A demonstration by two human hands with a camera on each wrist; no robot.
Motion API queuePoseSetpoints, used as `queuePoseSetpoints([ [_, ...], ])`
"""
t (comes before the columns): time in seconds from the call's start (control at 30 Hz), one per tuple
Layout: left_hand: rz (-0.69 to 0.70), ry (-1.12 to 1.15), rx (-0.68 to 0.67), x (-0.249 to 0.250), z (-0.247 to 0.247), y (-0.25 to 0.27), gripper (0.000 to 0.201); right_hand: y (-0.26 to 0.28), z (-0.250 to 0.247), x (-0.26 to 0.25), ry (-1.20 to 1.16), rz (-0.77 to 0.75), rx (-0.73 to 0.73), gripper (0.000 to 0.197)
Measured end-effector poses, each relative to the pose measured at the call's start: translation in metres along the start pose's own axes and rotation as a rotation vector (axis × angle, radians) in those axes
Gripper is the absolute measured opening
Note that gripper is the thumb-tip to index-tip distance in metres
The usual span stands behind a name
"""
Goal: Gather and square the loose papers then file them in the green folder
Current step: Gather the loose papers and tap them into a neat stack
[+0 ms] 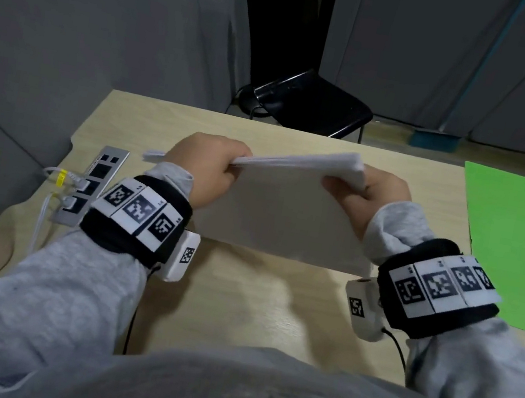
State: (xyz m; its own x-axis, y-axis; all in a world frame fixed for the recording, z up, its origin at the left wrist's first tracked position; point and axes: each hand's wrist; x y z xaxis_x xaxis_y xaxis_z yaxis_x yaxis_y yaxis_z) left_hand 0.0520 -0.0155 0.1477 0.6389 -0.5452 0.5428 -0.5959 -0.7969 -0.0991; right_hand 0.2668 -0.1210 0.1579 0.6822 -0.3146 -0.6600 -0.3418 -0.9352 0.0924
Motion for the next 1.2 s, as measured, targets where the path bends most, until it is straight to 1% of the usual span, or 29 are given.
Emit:
queuePoseSetpoints([
  [0.03, -0.061, -0.029, 0.009, -0.01, 0.0, 0.001, 0.021, -0.002, 0.001, 0.005, -0.074, 0.055, 0.017, 0.01],
  [0.13, -0.238, -0.095, 0.009, -0.038, -0.001, 0.006, 0.009, -0.008, 0.0, 0.021, -0.215, 0.141, 0.098, 0.004],
  [0.2, -0.311, -0.047, 0.102, -0.047, -0.002, 0.01, 0.013, -0.011, -0.001, 0.031, -0.276, 0.177, 0.138, 0.007],
  [0.23, -0.332, -0.007, 0.182, -0.046, -0.003, 0.012, 0.016, -0.012, 0.0, 0.035, -0.295, 0.188, 0.157, 0.008],
  [0.3, -0.331, 0.127, 0.376, -0.041, -0.003, 0.014, 0.015, -0.013, 0.002, 0.037, -0.335, 0.203, 0.186, 0.01],
  [0.33, -0.304, 0.229, 0.455, -0.036, -0.002, 0.014, 0.014, -0.013, 0.004, 0.038, -0.355, 0.204, 0.202, 0.009],
  [0.4, -0.218, 0.444, 0.542, -0.026, -0.002, 0.013, 0.011, -0.012, 0.007, 0.039, -0.381, 0.185, 0.246, 0.006],
  [0.5, -0.117, 0.663, 0.613, -0.016, -0.002, 0.013, 0.011, -0.012, 0.012, 0.043, -0.439, 0.178, 0.312, 0.015],
  [0.53, -0.096, 0.716, 0.608, -0.015, 0.0, 0.014, 0.013, -0.011, 0.014, 0.045, -0.458, 0.185, 0.313, 0.015],
  [0.6, -0.097, 0.777, 0.517, -0.02, 0.01, 0.017, 0.025, -0.01, 0.019, 0.052, -0.478, 0.205, 0.26, 0.007],
  [0.63, -0.144, 0.787, 0.438, -0.025, 0.017, 0.019, 0.034, -0.01, 0.024, 0.057, -0.459, 0.223, 0.222, 0.011],
  [0.67, -0.223, 0.787, 0.36, -0.03, 0.027, 0.021, 0.041, -0.009, 0.028, 0.062, -0.436, 0.238, 0.185, 0.021],
  [0.7, -0.328, 0.774, 0.314, -0.036, 0.037, 0.023, 0.045, -0.008, 0.033, 0.065, -0.423, 0.255, 0.162, 0.03],
  [0.73, -0.441, 0.758, 0.312, -0.04, 0.045, 0.025, 0.044, -0.006, 0.036, 0.067, -0.414, 0.271, 0.154, 0.035],
  [0.77, -0.531, 0.729, 0.336, -0.043, 0.05, 0.025, 0.039, -0.006, 0.037, 0.068, -0.408, 0.285, 0.156, 0.036],
  [0.8, -0.577, 0.701, 0.363, -0.044, 0.053, 0.025, 0.035, -0.006, 0.036, 0.069, -0.411, 0.297, 0.165, 0.035],
  [0.87, -0.551, 0.696, 0.449, -0.043, 0.049, 0.024, 0.031, -0.007, 0.029, 0.069, -0.481, 0.298, 0.209, 0.027],
  [0.93, -0.453, 0.767, 0.552, -0.044, 0.039, 0.022, 0.026, -0.008, 0.023, 0.068, -0.549, 0.286, 0.281, 0.024],
  [0.97, -0.41, 0.804, 0.569, -0.047, 0.036, 0.022, 0.028, -0.01, 0.022, 0.07, -0.562, 0.284, 0.304, 0.026],
  [1.0, -0.395, 0.832, 0.548, -0.05, 0.035, 0.023, 0.033, -0.011, 0.023, 0.073, -0.55, 0.287, 0.303, 0.031],
  [1.07, -0.479, 0.82, 0.432, -0.053, 0.042, 0.025, 0.044, -0.012, 0.03, 0.075, -0.464, 0.291, 0.225, 0.036],
  [1.1, -0.546, 0.794, 0.404, -0.053, 0.046, 0.027, 0.042, -0.011, 0.034, 0.076, -0.419, 0.281, 0.177, 0.032],
  [1.13, -0.598, 0.77, 0.41, -0.053, 0.05, 0.028, 0.039, -0.011, 0.038, 0.077, -0.403, 0.268, 0.155, 0.027],
  [1.17, -0.608, 0.763, 0.434, -0.053, 0.051, 0.028, 0.035, -0.01, 0.038, 0.075, -0.412, 0.254, 0.163, 0.023],
  [1.2, -0.579, 0.768, 0.46, -0.052, 0.049, 0.028, 0.032, -0.01, 0.036, 0.072, -0.434, 0.242, 0.189, 0.02],
])
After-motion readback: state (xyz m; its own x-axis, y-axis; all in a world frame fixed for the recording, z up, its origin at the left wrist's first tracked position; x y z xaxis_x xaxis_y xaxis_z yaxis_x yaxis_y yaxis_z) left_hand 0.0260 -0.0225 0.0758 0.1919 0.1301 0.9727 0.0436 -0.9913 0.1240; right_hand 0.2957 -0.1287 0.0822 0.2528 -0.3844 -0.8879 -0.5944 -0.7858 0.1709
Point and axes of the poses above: each hand's wrist, its own y-axis away from the middle knuckle, its own z-axis out of the palm, x = y × z, and after that the axes turned 14 degrees about y, right-handed
